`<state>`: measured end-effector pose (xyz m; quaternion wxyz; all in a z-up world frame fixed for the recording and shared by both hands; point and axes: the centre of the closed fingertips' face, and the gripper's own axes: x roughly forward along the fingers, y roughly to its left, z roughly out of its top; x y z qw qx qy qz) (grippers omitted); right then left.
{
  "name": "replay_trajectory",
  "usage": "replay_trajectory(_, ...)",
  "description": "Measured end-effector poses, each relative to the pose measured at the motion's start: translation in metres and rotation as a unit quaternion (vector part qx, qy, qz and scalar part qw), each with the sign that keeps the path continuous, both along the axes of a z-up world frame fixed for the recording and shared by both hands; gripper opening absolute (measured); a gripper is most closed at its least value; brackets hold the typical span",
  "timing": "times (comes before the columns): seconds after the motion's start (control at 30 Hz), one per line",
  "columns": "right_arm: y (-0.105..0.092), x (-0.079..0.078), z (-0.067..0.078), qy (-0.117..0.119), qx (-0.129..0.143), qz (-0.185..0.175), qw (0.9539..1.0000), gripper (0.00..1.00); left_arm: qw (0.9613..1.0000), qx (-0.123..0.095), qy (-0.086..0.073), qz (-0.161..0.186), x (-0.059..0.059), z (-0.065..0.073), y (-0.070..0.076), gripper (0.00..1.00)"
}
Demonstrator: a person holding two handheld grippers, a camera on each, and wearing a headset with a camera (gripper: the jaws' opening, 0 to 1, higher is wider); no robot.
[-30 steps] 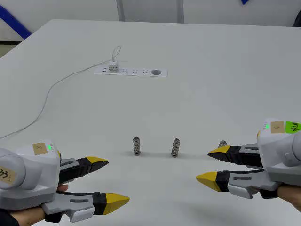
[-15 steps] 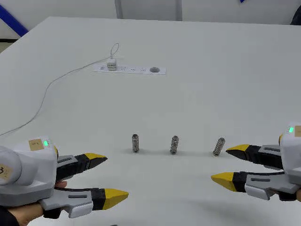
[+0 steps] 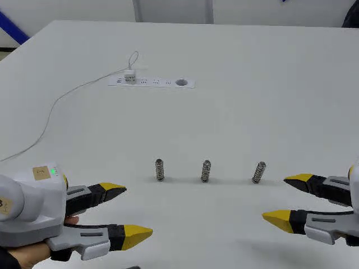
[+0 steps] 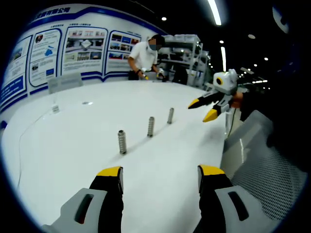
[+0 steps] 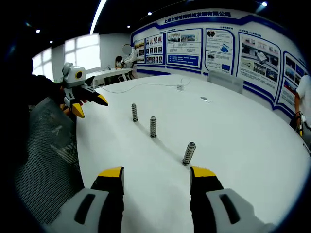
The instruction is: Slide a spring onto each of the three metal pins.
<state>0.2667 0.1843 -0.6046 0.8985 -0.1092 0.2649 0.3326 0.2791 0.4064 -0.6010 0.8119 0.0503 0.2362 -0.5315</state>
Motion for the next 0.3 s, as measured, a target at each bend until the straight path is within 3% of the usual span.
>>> replay_trajectory(0.3,-0.0057,-0.0006,0.0007,-0.005,0.003,-0.006,1.0000,0.60,1.0000,0.004,0.002,0.001,0.0003,-0.0017,0.0010,0.63)
